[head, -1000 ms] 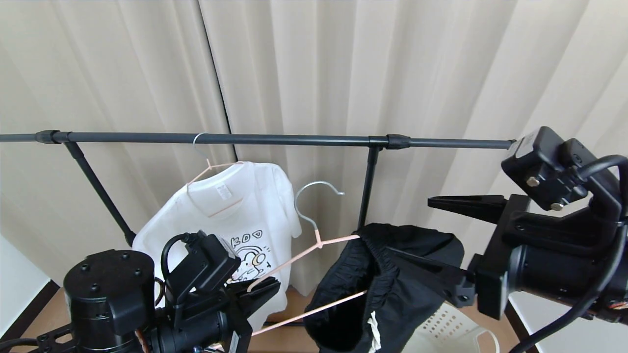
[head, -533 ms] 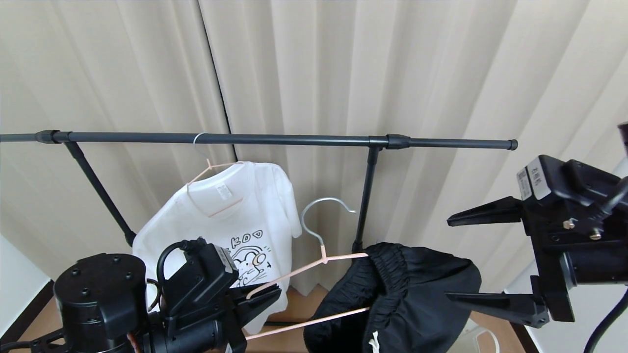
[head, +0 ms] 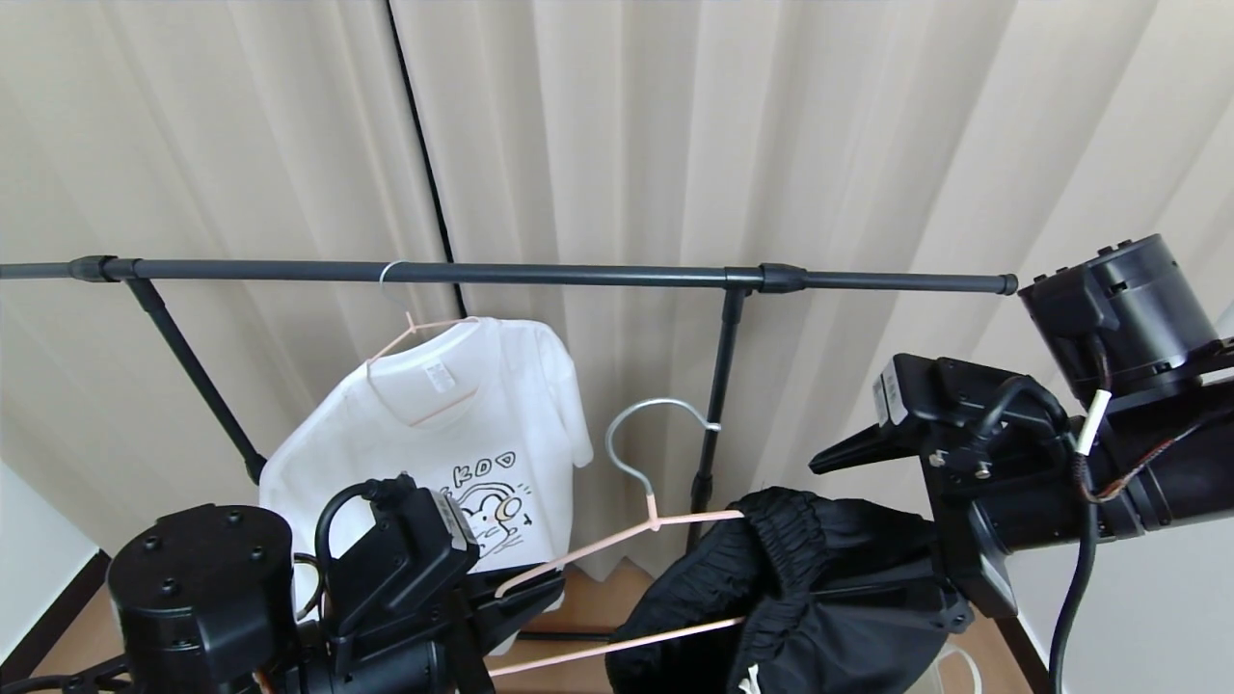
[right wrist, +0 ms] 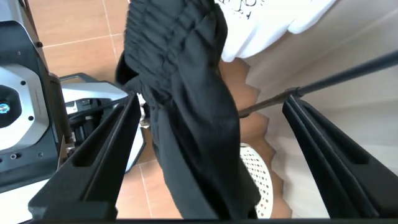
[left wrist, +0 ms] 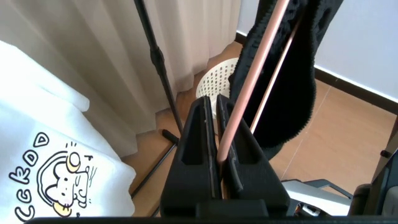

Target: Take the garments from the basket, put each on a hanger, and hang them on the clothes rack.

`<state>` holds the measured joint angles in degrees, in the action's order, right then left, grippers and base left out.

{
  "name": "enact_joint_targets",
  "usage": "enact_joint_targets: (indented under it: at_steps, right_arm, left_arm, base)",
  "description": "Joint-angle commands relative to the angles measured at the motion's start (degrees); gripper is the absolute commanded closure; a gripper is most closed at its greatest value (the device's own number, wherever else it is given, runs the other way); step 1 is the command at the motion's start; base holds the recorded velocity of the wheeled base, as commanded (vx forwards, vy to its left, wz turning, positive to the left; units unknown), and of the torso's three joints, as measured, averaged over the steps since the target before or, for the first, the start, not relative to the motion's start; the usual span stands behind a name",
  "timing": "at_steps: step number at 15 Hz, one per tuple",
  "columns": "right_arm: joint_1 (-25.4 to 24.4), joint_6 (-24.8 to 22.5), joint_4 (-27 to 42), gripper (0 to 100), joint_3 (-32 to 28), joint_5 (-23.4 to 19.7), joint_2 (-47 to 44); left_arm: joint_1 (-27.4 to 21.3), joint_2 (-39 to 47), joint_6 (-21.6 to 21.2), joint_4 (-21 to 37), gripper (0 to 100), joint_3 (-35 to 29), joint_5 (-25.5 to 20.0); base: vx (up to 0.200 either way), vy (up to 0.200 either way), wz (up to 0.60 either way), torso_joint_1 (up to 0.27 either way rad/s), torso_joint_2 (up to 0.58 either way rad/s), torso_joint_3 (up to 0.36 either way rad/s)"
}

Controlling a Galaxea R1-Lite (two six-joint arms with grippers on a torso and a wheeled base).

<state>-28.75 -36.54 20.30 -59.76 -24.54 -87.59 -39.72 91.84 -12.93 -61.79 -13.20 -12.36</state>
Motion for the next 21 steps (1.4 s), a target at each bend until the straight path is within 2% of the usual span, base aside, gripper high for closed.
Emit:
enact_joint_targets:
  at_steps: [1, 8, 14, 15, 21]
  right_arm:
    - [-0.79, -0.03, 0.01, 0, -1.15, -0.07, -2.76]
    - [-3.60, 0.06, 0.62, 0, -6.69, -1.65, -6.45]
    - [-4.57, 0.15, 0.44, 0, -7.57, -1.65, -7.42]
    - [-4.57, 0.15, 0.53, 100, -7.48, -1.65, -7.33]
    - [-5.00, 0.15, 0.71, 100, -6.95, -1.65, -6.37]
  left_arm:
    - [-0.27, 0.09, 0.01, 0.01, 100, -0.24, -0.03]
    - [-0.80, -0.70, -0.07, 0.01, 100, -0.16, 0.06]
    - [-0.80, -1.49, -0.07, 0.01, 100, 0.02, 0.14]
    - [-0.80, -1.49, -0.07, 0.01, 100, 0.11, 0.23]
    - [-0.71, -1.32, 0.01, 0.01, 100, 0.02, 0.41]
  base:
    - [0.000, 0.000, 0.00, 0.000, 0.00, 0.000]
    - [0.000, 0.000, 0.00, 0.000, 0.00, 0.000]
    - [0.000, 0.000, 0.00, 0.000, 0.00, 0.000]
    - [0.000, 0.000, 0.00, 0.000, 0.00, 0.000]
    - [0.000, 0.000, 0.00, 0.000, 0.00, 0.000]
